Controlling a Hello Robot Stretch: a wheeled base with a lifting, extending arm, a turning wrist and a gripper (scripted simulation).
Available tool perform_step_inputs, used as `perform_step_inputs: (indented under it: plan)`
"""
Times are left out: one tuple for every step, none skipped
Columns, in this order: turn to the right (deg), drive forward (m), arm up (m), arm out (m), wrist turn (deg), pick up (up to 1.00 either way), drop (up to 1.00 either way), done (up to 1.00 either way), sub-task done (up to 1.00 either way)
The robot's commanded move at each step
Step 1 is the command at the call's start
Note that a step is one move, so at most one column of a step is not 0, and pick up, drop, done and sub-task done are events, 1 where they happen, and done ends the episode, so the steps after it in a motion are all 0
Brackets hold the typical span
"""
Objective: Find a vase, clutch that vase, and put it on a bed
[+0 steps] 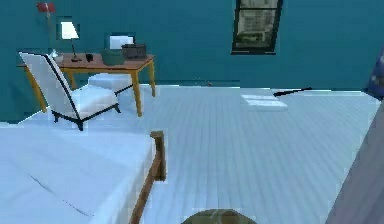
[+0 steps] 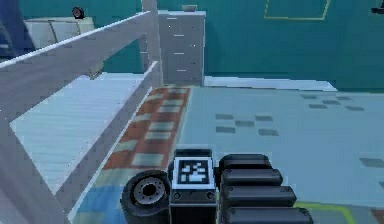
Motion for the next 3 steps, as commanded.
perform_step_inputs:
  plan:
    - [0.0, 1.0, 0.0, 0.0, 0.0, 0.0, 0.0, 0.0, 0.0]
    - [-3.0, 0.0, 0.0, 0.0, 0.0, 0.0, 0.0, 0.0, 0.0]
    - [45.0, 0.0, 0.0, 0.0, 0.0, 0.0, 0.0, 0.0, 0.0]
